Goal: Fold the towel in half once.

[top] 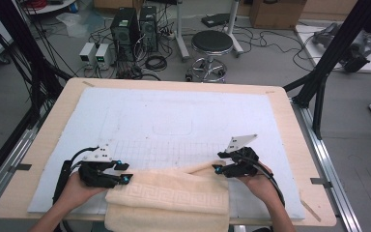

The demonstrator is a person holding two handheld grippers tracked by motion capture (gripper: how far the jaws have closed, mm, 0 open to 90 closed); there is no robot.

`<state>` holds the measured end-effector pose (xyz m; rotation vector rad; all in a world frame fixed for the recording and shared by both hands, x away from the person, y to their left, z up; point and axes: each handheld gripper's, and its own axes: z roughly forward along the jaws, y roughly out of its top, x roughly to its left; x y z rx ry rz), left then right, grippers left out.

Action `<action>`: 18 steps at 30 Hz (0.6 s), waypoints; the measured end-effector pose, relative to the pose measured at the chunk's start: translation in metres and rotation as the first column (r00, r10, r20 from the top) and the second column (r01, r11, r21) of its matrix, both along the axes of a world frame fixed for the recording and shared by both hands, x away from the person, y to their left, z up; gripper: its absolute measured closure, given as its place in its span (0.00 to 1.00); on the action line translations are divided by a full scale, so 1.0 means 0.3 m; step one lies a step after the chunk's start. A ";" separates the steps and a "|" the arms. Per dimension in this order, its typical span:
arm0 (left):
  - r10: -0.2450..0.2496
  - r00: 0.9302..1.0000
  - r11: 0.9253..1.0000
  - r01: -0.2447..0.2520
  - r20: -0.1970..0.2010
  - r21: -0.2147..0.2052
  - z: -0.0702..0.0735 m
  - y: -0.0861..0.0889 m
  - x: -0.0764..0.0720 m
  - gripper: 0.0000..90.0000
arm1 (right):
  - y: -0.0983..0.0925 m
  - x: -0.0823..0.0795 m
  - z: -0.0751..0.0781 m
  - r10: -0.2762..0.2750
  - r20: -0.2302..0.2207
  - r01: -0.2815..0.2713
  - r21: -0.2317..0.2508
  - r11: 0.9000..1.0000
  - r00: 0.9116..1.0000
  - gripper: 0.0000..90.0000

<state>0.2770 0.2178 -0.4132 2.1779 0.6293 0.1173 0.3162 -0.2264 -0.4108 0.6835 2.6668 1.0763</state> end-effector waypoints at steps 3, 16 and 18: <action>-0.038 0.999 0.999 0.038 -0.031 0.014 -0.016 -0.006 0.001 0.76 | 0.001 0.003 -0.011 0.004 -0.014 -0.004 0.002 1.000 1.000 0.53; 0.008 1.000 1.000 -0.008 0.030 0.016 0.002 -0.005 -0.005 0.97 | 0.040 0.026 -0.054 0.029 -0.009 -0.029 -0.051 0.998 1.000 0.53; 0.044 0.999 0.998 -0.044 0.010 0.034 -0.008 0.001 0.017 0.71 | 0.037 0.029 -0.050 0.026 0.004 -0.026 -0.028 0.999 1.000 0.53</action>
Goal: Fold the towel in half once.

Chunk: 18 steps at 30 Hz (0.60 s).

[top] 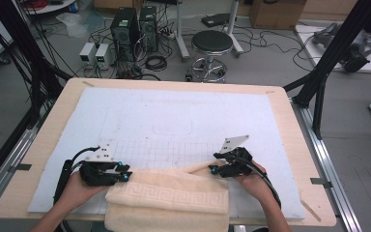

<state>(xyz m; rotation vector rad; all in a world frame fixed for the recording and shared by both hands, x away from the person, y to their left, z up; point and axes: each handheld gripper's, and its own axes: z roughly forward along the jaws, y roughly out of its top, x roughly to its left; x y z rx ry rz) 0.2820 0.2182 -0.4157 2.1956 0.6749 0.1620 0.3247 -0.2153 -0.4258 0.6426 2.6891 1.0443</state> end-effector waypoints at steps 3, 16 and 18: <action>-0.002 0.999 1.000 0.002 -0.047 -0.003 -0.021 0.000 0.019 0.61 | 0.007 0.007 -0.006 0.040 -0.001 -0.040 0.022 0.999 0.999 0.52; 0.009 1.000 1.000 -0.009 0.017 -0.008 0.003 -0.001 0.006 0.95 | 0.111 0.039 -0.001 0.119 -0.056 -0.119 0.002 0.993 0.991 0.91; 0.021 0.999 0.999 -0.019 0.051 -0.034 0.031 0.010 -0.003 0.96 | 0.108 0.056 -0.002 0.094 -0.072 -0.094 0.006 0.996 0.993 0.91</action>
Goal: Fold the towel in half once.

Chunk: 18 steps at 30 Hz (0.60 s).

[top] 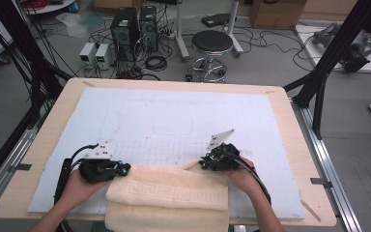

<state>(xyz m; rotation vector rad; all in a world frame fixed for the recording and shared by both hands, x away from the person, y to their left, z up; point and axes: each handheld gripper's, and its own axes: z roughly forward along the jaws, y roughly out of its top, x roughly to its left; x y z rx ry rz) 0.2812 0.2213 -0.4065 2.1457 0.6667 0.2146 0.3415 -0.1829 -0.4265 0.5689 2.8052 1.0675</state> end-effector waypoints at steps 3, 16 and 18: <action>0.017 0.998 1.000 -0.016 0.060 -0.020 0.049 0.018 -0.023 0.96 | -0.002 0.017 0.000 -0.048 -0.015 0.048 0.001 0.999 0.999 0.91; -0.270 0.962 0.959 0.272 0.033 -0.076 0.078 0.003 -0.225 0.85 | -0.029 0.065 -0.008 -0.154 -0.044 0.155 0.028 0.987 0.987 0.87; -0.249 0.968 0.965 0.251 0.043 -0.079 0.077 0.007 -0.208 0.81 | -0.029 0.064 -0.008 -0.155 -0.044 0.156 0.026 0.987 0.987 0.85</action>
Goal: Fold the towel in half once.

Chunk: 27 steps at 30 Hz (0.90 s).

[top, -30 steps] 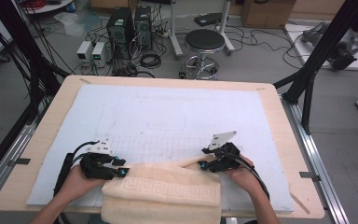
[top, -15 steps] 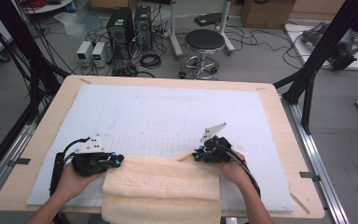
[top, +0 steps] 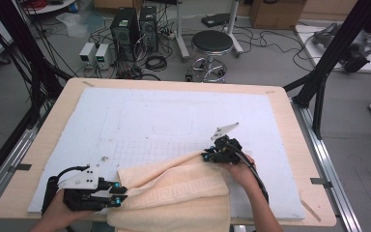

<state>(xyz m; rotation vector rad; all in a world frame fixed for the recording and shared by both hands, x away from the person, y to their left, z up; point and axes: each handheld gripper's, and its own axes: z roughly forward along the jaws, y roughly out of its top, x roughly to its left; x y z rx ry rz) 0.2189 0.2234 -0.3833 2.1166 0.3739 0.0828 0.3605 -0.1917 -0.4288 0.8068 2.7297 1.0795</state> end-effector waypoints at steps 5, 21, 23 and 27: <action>0.125 0.992 0.992 -0.125 0.011 -0.010 -0.018 0.013 0.080 0.80 | -0.012 -0.006 0.007 -0.008 0.013 0.008 0.008 1.000 1.000 0.75; 0.069 0.997 0.997 -0.068 -0.042 0.027 -0.076 -0.078 0.124 0.82 | 0.133 -0.054 0.033 0.158 0.178 -0.160 -0.002 0.987 0.971 0.55; 0.042 0.998 0.999 -0.041 -0.046 0.028 -0.076 -0.085 0.116 0.82 | 0.160 -0.044 0.032 0.176 0.175 -0.176 -0.016 0.984 0.969 0.56; 0.008 0.999 0.999 -0.005 -0.050 0.047 -0.080 -0.094 0.102 0.81 | 0.221 -0.024 0.023 0.241 0.142 -0.236 -0.048 0.971 0.960 0.73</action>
